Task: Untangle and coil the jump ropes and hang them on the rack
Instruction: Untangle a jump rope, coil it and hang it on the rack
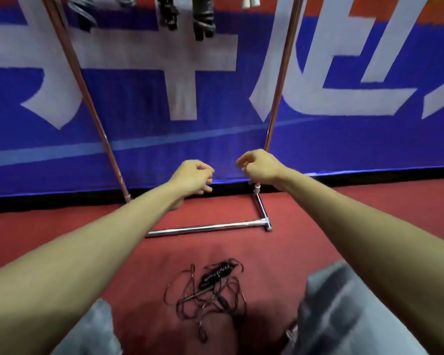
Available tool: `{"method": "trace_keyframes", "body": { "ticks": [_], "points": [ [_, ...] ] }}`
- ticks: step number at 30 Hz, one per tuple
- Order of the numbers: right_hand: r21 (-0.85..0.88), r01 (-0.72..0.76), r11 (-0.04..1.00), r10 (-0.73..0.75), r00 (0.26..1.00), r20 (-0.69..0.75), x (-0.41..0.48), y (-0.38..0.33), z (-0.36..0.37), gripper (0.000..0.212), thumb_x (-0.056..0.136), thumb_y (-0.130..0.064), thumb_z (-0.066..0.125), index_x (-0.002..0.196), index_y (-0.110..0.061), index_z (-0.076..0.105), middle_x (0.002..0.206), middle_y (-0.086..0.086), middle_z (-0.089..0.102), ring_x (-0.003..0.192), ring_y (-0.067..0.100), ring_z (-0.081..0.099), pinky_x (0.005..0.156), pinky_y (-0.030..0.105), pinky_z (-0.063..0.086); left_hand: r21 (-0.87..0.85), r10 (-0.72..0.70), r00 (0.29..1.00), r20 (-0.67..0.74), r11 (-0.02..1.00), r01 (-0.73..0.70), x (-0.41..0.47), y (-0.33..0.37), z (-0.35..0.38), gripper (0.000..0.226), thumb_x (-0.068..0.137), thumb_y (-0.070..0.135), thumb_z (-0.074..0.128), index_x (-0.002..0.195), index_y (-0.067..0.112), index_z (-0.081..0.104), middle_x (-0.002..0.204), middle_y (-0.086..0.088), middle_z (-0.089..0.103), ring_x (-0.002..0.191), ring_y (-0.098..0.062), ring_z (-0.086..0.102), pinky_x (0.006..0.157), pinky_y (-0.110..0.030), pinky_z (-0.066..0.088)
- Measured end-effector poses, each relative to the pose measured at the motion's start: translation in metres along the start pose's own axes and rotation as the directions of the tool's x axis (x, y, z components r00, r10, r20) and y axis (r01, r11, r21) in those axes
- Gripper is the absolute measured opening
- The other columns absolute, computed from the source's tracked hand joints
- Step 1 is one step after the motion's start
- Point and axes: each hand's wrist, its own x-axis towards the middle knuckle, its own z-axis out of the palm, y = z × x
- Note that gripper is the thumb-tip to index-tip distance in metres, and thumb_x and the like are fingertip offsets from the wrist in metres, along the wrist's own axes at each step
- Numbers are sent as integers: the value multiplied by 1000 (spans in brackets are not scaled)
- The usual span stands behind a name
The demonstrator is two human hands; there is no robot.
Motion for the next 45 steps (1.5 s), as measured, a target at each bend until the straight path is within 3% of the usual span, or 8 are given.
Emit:
{"method": "trace_keyframes", "body": {
  "ticks": [7,16,19,22,27,32,37,45],
  "points": [
    [-65,-130,989,144,939,312,0,72,115,28,87,-1,44,100,-11,67,82,8,61,77,26,60,69,34,56,175,-200,960,194,970,167,-6,-141,43,15,94,7,50,93,12,64,83,-4,62,64,-14,60,51,-11,44],
    [-90,-334,938,333,806,490,4,159,254,22,86,-3,48,91,-4,69,92,17,67,86,32,64,82,41,55,334,-471,861,193,856,393,11,-291,74,24,93,1,48,80,15,63,72,-2,60,64,-15,58,55,-15,46],
    [-123,-368,922,372,750,547,-4,184,304,19,85,-6,51,88,-7,69,88,15,67,81,28,62,67,31,54,387,-524,829,194,818,426,8,-335,92,30,91,1,49,70,19,62,78,-7,63,82,-23,64,75,-29,52],
    [-201,-338,919,390,719,576,-15,204,341,20,87,-14,51,94,-8,69,92,10,65,85,24,58,59,21,41,494,-547,828,125,758,426,7,-366,109,15,89,11,59,86,22,69,100,-4,71,102,-22,64,92,-31,50],
    [-199,-417,887,447,664,599,-26,229,373,23,87,-19,53,102,-12,68,101,13,71,88,29,65,79,32,54,646,-544,831,114,677,354,12,-407,126,33,88,22,65,121,21,62,123,-6,64,118,-26,57,100,-35,44],
    [-135,-475,870,448,643,621,-21,241,377,23,80,-17,54,99,-13,67,97,14,71,85,26,66,71,35,58,882,-451,853,261,470,-21,8,-419,138,28,93,22,60,121,18,57,124,-4,61,121,-24,52,100,-34,31],
    [-116,-441,890,407,652,640,-14,227,363,20,87,-8,53,95,-7,71,80,10,69,65,18,62,62,27,54,859,-553,749,365,510,-42,9,-403,132,36,97,28,54,127,8,48,129,-11,57,120,-29,54,91,-34,38],
    [-82,-237,968,235,742,628,4,151,290,22,90,-6,52,86,-19,69,81,2,65,73,16,58,55,18,44,860,-585,714,384,509,-46,42,-348,64,38,89,53,55,108,21,63,85,4,66,79,-20,64,65,-29,45]
  ]
}}
